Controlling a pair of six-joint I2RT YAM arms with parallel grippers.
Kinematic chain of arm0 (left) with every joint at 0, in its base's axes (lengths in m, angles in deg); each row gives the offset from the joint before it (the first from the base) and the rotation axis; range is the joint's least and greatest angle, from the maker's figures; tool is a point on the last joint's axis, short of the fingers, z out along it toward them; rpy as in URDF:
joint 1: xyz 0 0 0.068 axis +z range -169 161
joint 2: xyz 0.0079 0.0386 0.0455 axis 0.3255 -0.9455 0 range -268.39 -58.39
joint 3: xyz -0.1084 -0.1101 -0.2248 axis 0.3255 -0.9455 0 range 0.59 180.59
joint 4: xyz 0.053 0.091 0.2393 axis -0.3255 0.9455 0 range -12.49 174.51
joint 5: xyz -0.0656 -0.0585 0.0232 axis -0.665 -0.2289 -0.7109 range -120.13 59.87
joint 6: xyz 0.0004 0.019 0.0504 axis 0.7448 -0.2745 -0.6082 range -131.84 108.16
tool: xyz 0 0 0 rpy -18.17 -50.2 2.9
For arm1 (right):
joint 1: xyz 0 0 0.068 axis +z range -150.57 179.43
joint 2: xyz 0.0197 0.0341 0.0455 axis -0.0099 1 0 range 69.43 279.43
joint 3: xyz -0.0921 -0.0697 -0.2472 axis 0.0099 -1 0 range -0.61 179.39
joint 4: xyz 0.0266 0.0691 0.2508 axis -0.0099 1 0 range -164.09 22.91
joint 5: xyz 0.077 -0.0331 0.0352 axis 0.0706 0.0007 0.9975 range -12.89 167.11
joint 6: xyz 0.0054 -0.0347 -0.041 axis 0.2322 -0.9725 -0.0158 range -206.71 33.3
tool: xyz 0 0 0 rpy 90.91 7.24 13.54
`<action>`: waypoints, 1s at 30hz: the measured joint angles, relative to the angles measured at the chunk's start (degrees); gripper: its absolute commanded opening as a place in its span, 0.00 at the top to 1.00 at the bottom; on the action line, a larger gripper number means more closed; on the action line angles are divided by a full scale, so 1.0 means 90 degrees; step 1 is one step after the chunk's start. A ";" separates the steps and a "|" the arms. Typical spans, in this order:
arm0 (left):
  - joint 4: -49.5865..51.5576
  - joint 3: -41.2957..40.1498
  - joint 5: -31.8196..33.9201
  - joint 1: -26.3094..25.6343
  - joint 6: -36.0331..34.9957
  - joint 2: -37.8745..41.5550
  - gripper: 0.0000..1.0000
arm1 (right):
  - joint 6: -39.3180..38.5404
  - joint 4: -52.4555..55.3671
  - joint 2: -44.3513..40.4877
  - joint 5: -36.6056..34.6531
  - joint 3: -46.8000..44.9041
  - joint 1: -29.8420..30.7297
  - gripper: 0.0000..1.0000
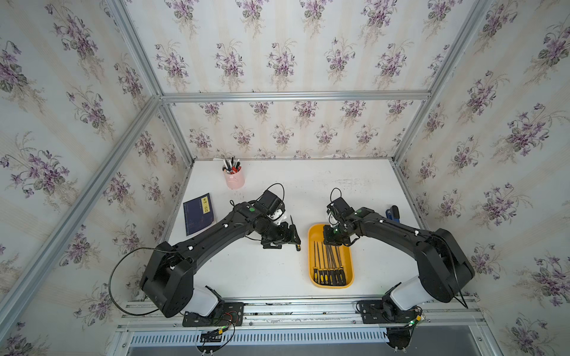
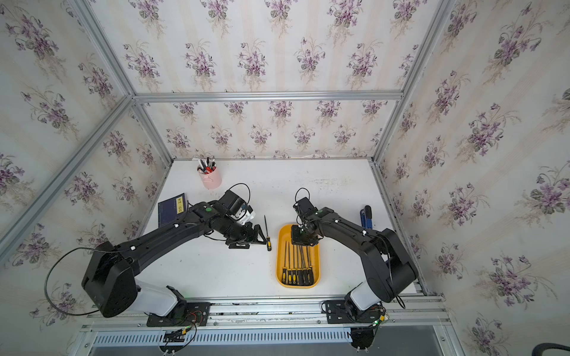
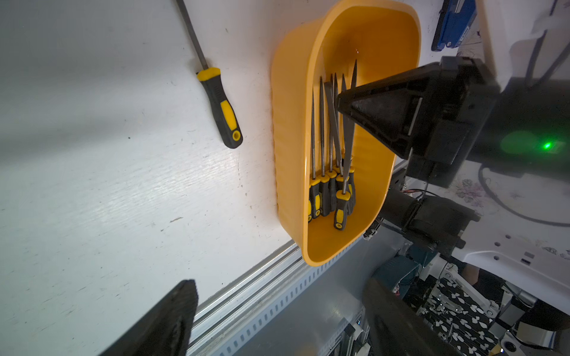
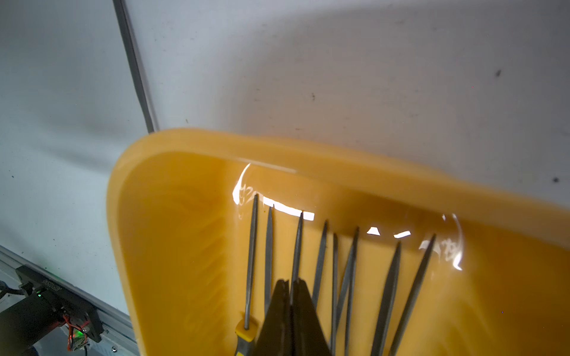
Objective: Put the file tool into the storage box
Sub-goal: Place the file tool in the storage box.
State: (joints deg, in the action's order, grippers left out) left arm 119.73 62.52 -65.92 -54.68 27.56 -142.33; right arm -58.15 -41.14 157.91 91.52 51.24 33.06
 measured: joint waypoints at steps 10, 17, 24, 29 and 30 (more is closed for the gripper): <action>-0.0005 -0.0097 0.0002 0.0041 -0.0032 -0.0044 0.11 | 0.0002 -0.0066 0.0019 -0.0024 -0.0124 0.0012 0.98; -0.0010 -0.0160 0.0010 0.0066 -0.0044 -0.0053 0.11 | -0.0002 -0.0107 0.0019 -0.0022 -0.0143 0.0017 0.84; -0.0010 -0.0187 0.0010 0.0087 -0.0066 -0.0090 0.11 | 0.0000 -0.0095 0.0019 -0.0051 -0.0107 0.0017 0.79; -0.0010 -0.0189 0.0010 0.0090 -0.0068 -0.0121 0.11 | -0.0002 0.0032 -0.0100 -0.0151 0.0119 0.0017 0.78; -0.0007 -0.0189 0.0010 0.0092 -0.0068 -0.0136 0.11 | -0.0005 0.0056 -0.0138 -0.0155 0.0192 0.0017 0.78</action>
State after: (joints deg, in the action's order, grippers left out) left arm 119.66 60.81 -65.84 -53.85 26.94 -143.55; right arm -58.19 -40.63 156.67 90.12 52.97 33.21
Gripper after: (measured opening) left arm 0.894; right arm 0.220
